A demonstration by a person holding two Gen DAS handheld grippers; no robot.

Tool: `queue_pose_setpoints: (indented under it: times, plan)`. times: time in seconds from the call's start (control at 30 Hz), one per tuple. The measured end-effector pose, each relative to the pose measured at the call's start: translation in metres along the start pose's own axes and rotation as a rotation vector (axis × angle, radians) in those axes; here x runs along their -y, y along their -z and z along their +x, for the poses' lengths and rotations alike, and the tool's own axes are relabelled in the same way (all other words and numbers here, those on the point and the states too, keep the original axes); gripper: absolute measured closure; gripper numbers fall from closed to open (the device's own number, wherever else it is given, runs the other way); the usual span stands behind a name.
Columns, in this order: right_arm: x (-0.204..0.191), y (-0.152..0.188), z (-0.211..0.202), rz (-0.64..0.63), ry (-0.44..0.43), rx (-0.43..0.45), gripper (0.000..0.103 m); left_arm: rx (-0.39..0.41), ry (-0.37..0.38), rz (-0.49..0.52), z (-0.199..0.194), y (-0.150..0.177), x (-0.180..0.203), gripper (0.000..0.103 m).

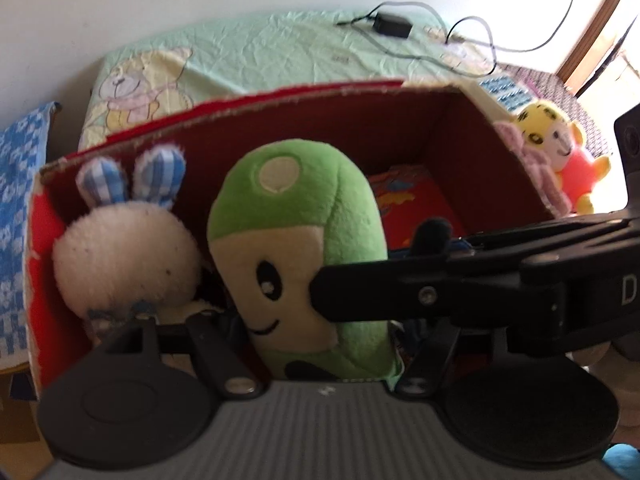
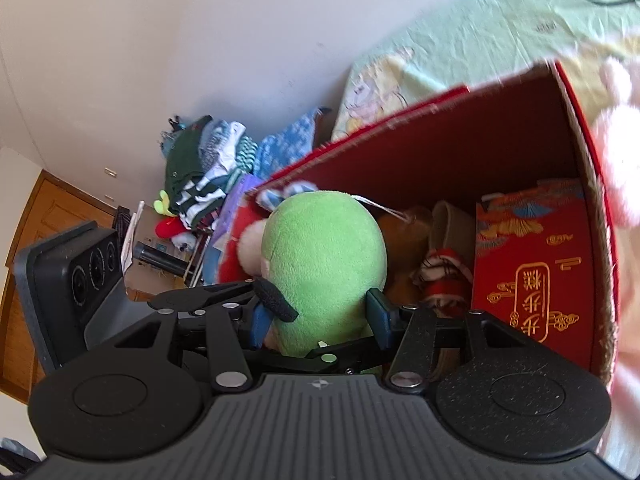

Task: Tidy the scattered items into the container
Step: 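Lower the green plush into the box beside the bunny, open right gripper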

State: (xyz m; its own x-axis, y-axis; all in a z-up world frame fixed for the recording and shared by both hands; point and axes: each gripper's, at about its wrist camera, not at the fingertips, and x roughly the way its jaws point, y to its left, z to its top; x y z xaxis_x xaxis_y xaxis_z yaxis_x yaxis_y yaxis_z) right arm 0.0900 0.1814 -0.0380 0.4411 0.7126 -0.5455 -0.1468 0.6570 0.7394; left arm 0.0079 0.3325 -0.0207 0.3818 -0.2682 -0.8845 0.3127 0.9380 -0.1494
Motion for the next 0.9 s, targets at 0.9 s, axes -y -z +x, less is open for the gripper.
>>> queue_pose_setpoints:
  times: [0.9]
  plan:
    - [-0.006, 0.004, 0.009, -0.024, 0.104, -0.058, 0.043, -0.07, -0.071, -0.054, 0.018, 0.001, 0.0, 0.032]
